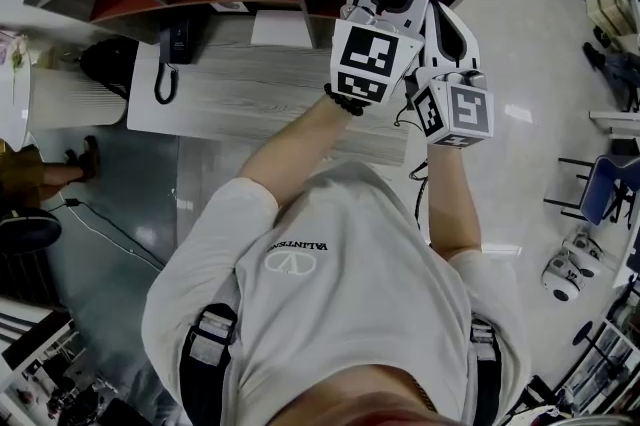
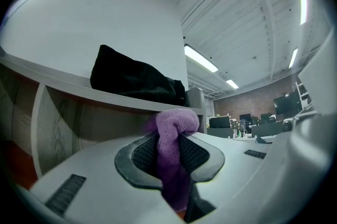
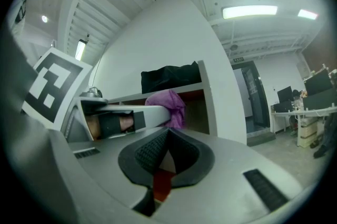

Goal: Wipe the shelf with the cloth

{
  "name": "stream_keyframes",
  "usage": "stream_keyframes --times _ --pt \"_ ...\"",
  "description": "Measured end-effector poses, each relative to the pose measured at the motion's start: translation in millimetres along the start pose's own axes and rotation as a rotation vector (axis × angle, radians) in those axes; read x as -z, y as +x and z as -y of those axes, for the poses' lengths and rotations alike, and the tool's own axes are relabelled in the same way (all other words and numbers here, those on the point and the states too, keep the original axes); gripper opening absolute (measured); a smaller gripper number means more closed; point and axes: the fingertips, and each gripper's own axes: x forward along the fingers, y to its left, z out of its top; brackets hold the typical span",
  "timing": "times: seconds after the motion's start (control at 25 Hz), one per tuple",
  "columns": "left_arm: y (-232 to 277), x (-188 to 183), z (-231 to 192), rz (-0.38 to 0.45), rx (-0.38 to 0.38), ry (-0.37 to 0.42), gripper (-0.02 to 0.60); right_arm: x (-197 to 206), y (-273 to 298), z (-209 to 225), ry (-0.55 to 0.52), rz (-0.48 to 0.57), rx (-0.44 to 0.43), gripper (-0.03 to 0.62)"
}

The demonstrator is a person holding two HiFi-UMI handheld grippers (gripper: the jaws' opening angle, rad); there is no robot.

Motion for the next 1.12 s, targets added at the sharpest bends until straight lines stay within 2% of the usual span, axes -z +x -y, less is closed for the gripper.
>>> stream_keyframes --times 0.72,1.12 --pt "-32 -3 -74 0.018 -0.112 -0.028 0.083 19 38 -52 0.004 -0.035 -0.077 0.0" --pt "-43 -4 -92 0.017 -0.189 -0.048 0.083 20 40 -61 0.0 -0.049 -0.101 0.002"
